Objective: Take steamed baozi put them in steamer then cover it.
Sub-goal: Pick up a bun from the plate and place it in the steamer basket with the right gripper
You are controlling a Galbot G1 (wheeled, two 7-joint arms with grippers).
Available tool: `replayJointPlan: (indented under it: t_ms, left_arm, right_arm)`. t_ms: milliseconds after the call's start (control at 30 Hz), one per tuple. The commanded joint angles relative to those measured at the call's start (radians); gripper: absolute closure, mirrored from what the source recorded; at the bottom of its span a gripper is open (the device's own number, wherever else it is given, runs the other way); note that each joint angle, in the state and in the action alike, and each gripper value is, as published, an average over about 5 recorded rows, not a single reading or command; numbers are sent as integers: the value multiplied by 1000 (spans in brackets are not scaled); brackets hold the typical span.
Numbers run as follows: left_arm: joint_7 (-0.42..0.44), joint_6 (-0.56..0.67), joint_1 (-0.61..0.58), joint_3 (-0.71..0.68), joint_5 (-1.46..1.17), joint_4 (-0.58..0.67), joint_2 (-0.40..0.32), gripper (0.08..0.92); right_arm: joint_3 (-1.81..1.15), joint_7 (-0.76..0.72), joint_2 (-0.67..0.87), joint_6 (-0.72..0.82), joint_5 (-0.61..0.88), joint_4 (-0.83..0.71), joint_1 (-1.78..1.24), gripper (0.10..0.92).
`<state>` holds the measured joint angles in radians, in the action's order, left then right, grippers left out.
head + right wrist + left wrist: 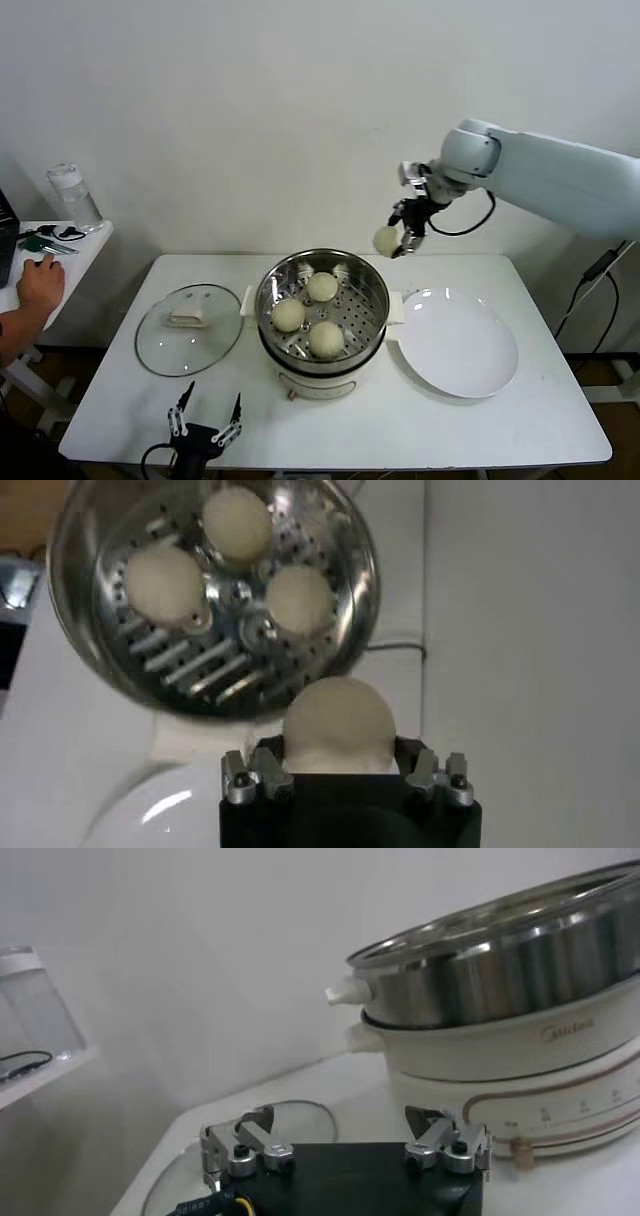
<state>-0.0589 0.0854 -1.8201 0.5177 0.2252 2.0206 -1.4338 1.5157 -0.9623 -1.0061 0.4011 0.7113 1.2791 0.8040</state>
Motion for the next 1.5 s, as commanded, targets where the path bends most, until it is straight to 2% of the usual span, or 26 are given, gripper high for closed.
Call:
replayJointPlan:
  t_ms: [33, 367, 967, 1233, 1500]
  left_arm:
    - [-1, 5, -4, -2, -4, 1, 5, 177]
    - [-1, 6, -1, 7, -19, 1, 19, 177]
    - [0, 1, 14, 20, -38, -15, 31, 177]
    - [0, 0, 16, 20, -37, -14, 34, 177]
    - [-1, 2, 10, 21, -37, -11, 36, 177]
  right_arm:
    - [113, 109, -121, 110, 172, 123, 62, 322]
    - [150, 148, -195, 134, 136, 76, -48, 321]
    - [155, 128, -190, 118, 45, 9, -129, 321]
    - [131, 116, -175, 112, 56, 15, -110, 211]
    - [90, 79, -95, 86, 69, 59, -36, 202]
